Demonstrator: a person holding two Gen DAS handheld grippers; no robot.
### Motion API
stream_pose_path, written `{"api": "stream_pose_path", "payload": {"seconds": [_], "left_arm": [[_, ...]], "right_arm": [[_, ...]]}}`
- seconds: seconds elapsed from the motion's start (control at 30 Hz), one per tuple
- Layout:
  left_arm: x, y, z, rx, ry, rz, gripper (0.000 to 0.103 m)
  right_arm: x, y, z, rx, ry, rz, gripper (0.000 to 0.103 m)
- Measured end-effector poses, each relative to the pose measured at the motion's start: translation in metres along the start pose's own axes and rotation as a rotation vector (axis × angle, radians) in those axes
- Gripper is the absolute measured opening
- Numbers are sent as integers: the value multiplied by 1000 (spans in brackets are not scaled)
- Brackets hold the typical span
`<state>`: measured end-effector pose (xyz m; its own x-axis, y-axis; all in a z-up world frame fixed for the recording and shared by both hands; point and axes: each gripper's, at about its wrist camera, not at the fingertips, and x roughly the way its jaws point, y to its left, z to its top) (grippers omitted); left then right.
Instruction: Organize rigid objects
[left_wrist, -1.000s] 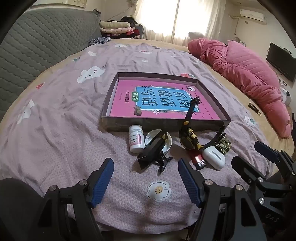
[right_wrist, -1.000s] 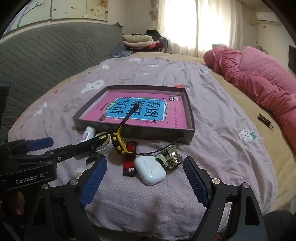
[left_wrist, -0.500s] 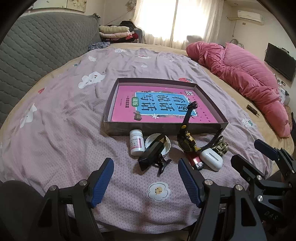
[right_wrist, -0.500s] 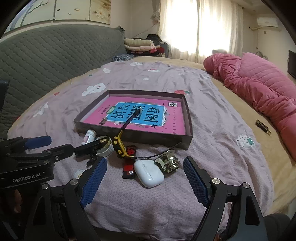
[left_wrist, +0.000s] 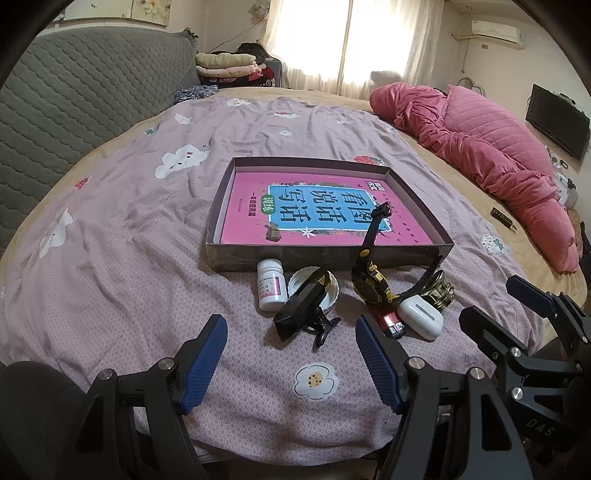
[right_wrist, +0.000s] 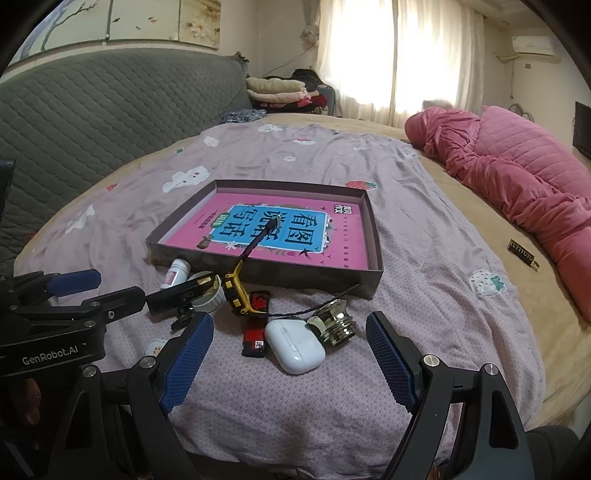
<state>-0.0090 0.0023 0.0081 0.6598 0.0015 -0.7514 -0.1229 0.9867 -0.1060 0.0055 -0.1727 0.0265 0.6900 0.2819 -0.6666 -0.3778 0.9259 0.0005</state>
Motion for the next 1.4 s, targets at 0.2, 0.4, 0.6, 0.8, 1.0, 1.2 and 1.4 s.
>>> {"api": "stream_pose_path", "payload": {"seconds": [0.2,0.4,0.6,0.8,1.0,1.2,1.4], "left_arm": [[0,0,0,0,0,0,71],[0,-1,0,-1,-3,-1,71],[-2,-2,0,1,-4,-3,71],[-3,-3,0,3,-1,-3,71],[-3,-3,0,0,0,-4,71],[1,2,-1,-10,11,-10,71],[6,8,-1,-30,35,-31,71]], "right_arm": [[0,0,0,-2,-1,0,85],[0,0,0,-1,-1,0,85],[-1,0,1,0,-3,-1,85],[-1,-1,0,-1,1,-1,85],[0,-1,1,2,2,0,85],[0,-4,-1,12,7,-2,85],[1,-7,-1,22,12,-5,85]]}}
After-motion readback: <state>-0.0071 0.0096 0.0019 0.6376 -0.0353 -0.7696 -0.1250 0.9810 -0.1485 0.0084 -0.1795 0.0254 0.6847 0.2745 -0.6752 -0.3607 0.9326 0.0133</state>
